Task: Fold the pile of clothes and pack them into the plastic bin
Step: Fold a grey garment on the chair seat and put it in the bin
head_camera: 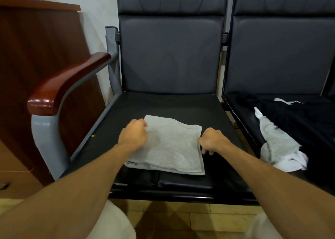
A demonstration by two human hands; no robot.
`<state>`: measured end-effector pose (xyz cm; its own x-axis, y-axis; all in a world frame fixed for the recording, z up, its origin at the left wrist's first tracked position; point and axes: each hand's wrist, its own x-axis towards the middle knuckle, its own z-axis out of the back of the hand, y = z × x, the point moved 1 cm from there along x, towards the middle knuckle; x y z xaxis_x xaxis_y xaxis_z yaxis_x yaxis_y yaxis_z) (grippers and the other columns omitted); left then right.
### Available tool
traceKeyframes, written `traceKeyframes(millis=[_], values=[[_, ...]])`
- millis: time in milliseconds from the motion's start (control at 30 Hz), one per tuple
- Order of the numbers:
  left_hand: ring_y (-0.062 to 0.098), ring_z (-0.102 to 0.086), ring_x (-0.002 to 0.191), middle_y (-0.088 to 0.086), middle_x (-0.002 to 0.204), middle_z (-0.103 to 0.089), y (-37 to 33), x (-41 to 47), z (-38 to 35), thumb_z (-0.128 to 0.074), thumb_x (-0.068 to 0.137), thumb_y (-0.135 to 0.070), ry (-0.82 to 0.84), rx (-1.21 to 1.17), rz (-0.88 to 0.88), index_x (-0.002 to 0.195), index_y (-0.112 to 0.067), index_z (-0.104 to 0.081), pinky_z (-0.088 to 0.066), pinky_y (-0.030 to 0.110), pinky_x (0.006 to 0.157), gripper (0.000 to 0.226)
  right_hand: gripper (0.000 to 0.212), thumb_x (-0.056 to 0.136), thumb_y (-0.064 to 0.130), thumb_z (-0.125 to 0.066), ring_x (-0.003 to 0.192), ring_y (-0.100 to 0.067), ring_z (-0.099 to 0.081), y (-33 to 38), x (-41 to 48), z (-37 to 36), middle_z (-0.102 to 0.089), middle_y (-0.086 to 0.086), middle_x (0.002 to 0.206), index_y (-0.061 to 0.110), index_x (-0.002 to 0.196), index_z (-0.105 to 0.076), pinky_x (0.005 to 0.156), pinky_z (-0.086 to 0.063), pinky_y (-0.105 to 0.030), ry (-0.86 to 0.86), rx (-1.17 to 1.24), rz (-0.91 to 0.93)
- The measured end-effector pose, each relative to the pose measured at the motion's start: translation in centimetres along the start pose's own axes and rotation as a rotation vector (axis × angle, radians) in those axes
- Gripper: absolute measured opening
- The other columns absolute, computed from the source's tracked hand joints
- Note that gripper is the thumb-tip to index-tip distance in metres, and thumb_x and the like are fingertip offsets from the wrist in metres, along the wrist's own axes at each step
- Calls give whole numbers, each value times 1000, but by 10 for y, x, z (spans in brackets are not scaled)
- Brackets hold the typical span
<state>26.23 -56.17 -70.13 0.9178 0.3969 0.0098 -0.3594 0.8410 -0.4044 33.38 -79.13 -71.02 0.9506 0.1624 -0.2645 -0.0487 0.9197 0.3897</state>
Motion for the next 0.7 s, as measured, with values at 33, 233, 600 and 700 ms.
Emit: traceKeyframes(millis=[33, 233, 600, 700], values=[[29, -51, 117, 10, 133, -49, 12, 6, 0, -44, 96, -16, 9, 32, 86, 127, -15, -52, -43, 44, 101, 32, 27, 91, 21, -48, 61, -16, -63, 3, 0, -1, -71, 1, 67, 11, 74, -66, 72, -55, -31, 13, -2, 4], [32, -40, 131, 16, 143, -43, 18, 4, -14, -30, 96, -60, 197, 260, 186, 139, -7, -38, -27, 44, 108, 68, 37, 88, 49, -55, 75, -17, -62, 16, 5, -9, -66, 0, 70, 15, 75, -57, 76, -51, -32, 87, 26, -7], [21, -54, 80, 9, 94, -52, 1, -9, 5, -58, 92, -11, 317, -679, 450, 109, -7, -42, -46, 36, 75, 24, 45, 81, 36, -69, 102, -21, -60, 27, 12, -14, -60, -3, 117, 13, 119, -59, 84, -51, -33, 167, 244, -28], [27, -60, 80, 14, 97, -61, 3, -16, 13, -67, 84, -11, 414, -845, 602, 99, -4, -52, -51, 39, 70, 23, 52, 87, 34, -63, 114, -24, -58, 26, 8, -12, -55, -5, 132, 11, 133, -52, 92, -49, -34, 161, 367, 6]])
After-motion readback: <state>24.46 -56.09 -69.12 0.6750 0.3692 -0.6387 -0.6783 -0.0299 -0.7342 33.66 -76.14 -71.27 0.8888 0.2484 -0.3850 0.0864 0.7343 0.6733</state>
